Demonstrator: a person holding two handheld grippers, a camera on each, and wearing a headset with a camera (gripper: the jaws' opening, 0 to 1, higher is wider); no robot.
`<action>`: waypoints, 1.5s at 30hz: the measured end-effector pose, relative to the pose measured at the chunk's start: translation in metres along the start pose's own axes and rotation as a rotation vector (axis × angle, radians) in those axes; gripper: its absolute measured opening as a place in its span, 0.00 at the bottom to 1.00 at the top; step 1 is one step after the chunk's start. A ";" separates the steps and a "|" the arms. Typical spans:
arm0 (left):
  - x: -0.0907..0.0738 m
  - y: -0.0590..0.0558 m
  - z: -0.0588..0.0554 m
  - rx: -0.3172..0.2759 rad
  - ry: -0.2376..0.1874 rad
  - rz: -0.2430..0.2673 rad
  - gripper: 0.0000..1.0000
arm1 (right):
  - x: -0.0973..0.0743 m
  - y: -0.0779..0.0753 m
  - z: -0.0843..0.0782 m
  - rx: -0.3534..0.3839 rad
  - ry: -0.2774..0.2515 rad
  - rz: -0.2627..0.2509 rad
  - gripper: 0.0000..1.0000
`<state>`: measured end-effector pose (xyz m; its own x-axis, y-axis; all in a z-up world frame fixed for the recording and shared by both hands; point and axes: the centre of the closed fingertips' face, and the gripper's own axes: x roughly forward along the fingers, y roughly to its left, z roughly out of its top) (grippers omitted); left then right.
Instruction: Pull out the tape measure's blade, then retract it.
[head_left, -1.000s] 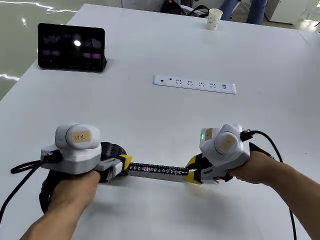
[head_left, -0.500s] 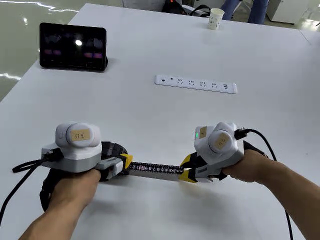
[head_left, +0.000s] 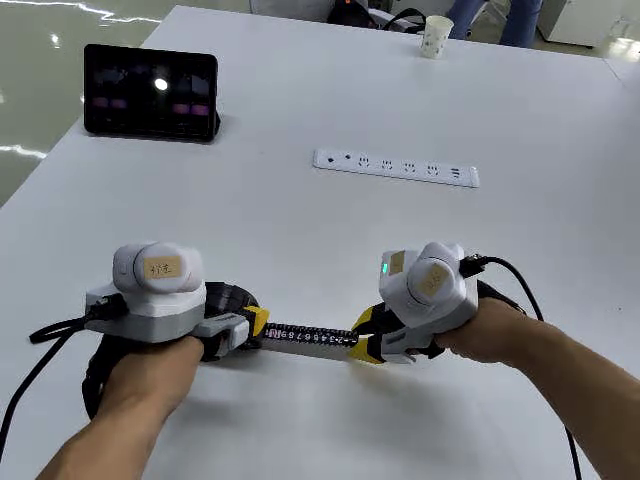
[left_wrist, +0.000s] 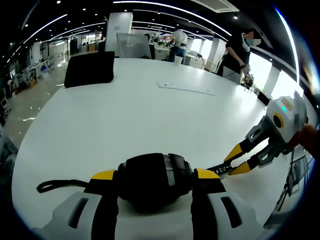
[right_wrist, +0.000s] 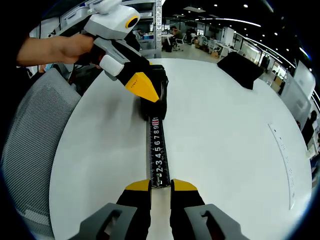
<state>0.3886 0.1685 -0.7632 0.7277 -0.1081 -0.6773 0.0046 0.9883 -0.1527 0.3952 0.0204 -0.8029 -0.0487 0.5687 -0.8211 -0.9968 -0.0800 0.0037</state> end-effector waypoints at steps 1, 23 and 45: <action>0.000 0.000 0.000 0.000 0.000 0.000 0.53 | 0.001 0.000 0.001 -0.001 -0.001 0.000 0.11; 0.000 0.001 0.000 -0.014 0.005 -0.014 0.54 | 0.014 0.001 0.020 -0.011 -0.022 0.012 0.11; 0.002 0.002 0.000 -0.026 0.011 -0.029 0.54 | 0.027 0.005 0.039 -0.017 -0.049 0.021 0.11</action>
<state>0.3897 0.1708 -0.7647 0.7202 -0.1375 -0.6800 0.0076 0.9817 -0.1904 0.3868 0.0671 -0.8025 -0.0733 0.6060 -0.7921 -0.9943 -0.1060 0.0109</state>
